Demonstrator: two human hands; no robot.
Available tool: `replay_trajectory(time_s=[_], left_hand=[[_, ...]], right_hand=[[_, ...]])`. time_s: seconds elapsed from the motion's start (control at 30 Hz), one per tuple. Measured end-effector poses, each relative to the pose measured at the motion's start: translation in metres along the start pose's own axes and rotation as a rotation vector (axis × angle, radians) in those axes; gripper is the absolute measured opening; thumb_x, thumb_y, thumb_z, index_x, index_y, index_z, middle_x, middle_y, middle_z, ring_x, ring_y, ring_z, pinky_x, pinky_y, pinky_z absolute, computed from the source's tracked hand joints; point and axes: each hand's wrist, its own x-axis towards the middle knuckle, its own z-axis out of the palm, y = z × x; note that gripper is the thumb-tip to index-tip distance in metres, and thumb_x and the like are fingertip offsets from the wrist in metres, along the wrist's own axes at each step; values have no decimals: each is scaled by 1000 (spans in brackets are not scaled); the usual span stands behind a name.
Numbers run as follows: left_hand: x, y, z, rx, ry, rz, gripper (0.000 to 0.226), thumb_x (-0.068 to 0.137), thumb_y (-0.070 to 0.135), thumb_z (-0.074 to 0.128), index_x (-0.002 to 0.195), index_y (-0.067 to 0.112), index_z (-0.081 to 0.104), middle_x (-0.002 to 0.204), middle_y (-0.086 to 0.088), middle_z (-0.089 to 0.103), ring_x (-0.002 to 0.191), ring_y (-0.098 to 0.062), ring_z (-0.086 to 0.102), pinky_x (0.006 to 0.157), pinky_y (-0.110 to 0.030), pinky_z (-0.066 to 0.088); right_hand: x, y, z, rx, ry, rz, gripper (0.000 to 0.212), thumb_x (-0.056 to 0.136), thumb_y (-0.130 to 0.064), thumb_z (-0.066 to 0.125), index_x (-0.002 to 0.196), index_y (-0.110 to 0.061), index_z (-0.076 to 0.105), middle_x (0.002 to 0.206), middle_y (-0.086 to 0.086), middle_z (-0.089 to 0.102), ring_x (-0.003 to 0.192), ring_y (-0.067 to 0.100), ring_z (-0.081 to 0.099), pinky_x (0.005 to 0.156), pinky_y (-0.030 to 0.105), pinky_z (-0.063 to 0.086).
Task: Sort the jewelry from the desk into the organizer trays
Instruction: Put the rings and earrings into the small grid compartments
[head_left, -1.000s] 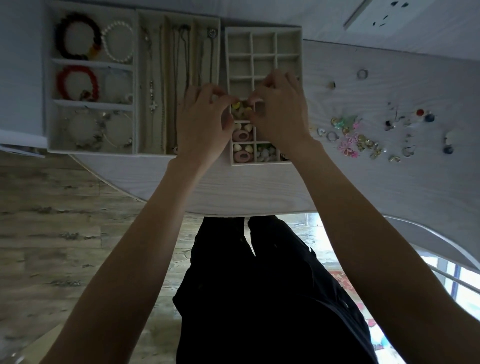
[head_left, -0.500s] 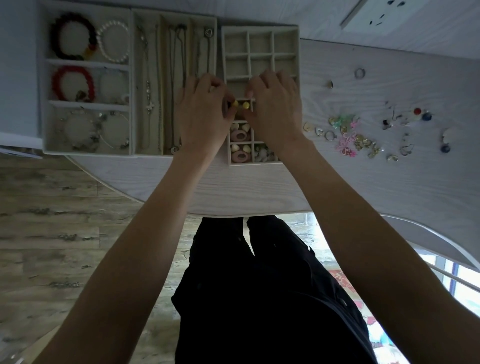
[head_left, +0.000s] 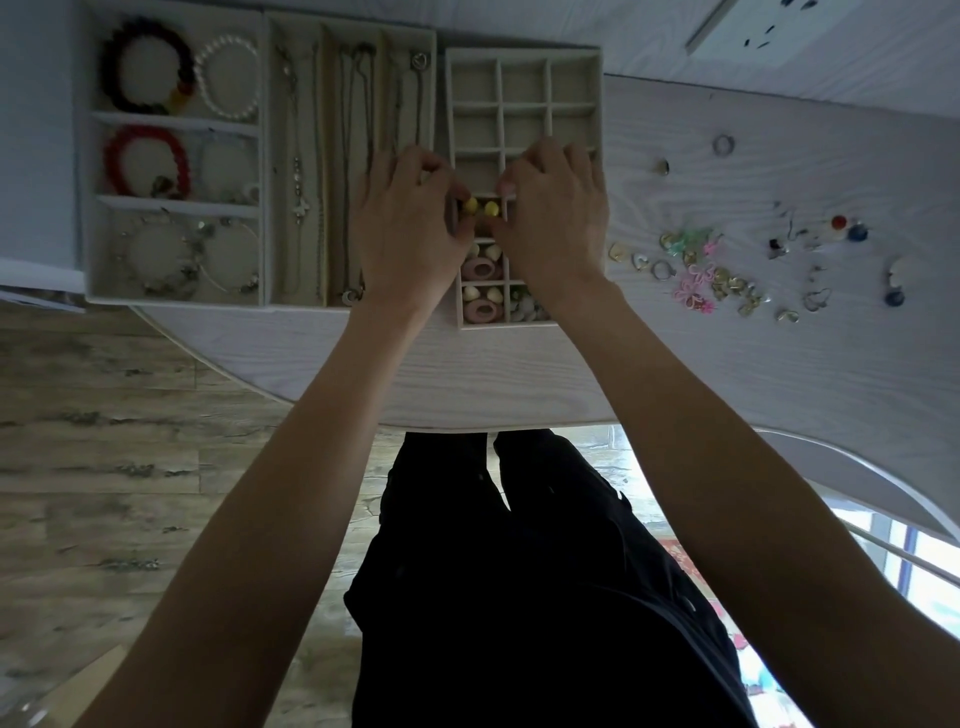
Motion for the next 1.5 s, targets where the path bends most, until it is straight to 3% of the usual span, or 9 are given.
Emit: replay_trajectory(time_s=[0.1, 0.27, 0.43, 0.6, 0.8, 1.0, 1.27, 1.4, 1.5], left_hand=[[0, 2, -1, 20, -8, -26, 14, 75, 27, 63, 85, 21, 70, 100, -1, 64, 101, -26, 56, 86, -36, 41], [0, 3, -2, 21, -28, -36, 16, 75, 28, 60, 84, 20, 70, 100, -1, 64, 100, -26, 56, 84, -38, 41], [-1, 4, -1, 28, -27, -42, 17, 77, 31, 60, 86, 20, 70, 101, -2, 63, 101, -27, 56, 84, -40, 42], [-2, 4, -1, 14, -5, -46, 15, 75, 30, 60, 83, 21, 71, 97, -1, 64, 99, -27, 57, 84, -39, 42], [-1, 6, -1, 40, 14, -66, 11, 73, 30, 63, 78, 23, 70, 92, 1, 64, 94, -25, 59, 81, -37, 42], [-3, 5, -1, 4, -1, -71, 14, 78, 33, 61, 85, 23, 68, 99, 1, 63, 100, -23, 57, 85, -36, 40], [-5, 1, -6, -144, -47, -98, 20, 86, 30, 53, 93, 21, 69, 104, 0, 62, 103, -19, 53, 88, -27, 37], [-11, 4, -23, -307, -81, -91, 27, 90, 28, 49, 105, 14, 66, 104, 0, 64, 100, -15, 56, 88, -15, 34], [-22, 17, -40, -462, -121, -35, 24, 94, 22, 49, 112, 12, 62, 100, 3, 67, 89, -10, 62, 82, -22, 48]], right_hand=[[-1, -4, 5, -58, 103, 43, 16, 69, -26, 75, 80, -15, 72, 90, 3, 62, 86, 25, 56, 80, 35, 42], [-3, 1, 2, 46, 59, -1, 17, 76, -27, 70, 88, -15, 73, 101, 5, 61, 97, 27, 54, 88, 37, 39], [2, 3, 2, 101, -28, -6, 28, 79, -40, 67, 94, -17, 72, 111, 3, 58, 106, 25, 49, 93, 37, 37], [3, 5, 2, 197, -55, 42, 21, 78, -39, 68, 90, -22, 71, 111, -2, 56, 107, 20, 47, 94, 33, 35], [3, 0, 1, -23, 10, -72, 27, 79, -30, 60, 96, -11, 67, 109, 6, 57, 101, 27, 50, 85, 35, 34], [2, 4, 1, -42, 29, -129, 17, 77, -16, 61, 91, -11, 69, 105, 7, 60, 97, 29, 53, 83, 38, 38], [3, 20, -1, 429, -118, -2, 24, 82, -17, 56, 98, -19, 74, 107, 3, 65, 103, 21, 53, 88, 24, 34], [-7, 23, -12, 672, -96, 109, 25, 81, -6, 56, 99, -13, 72, 92, -3, 62, 78, -4, 49, 74, 3, 32], [-25, 32, -28, 782, -14, 125, 23, 81, -6, 54, 96, -10, 71, 92, 3, 65, 76, 5, 56, 74, 11, 42]])
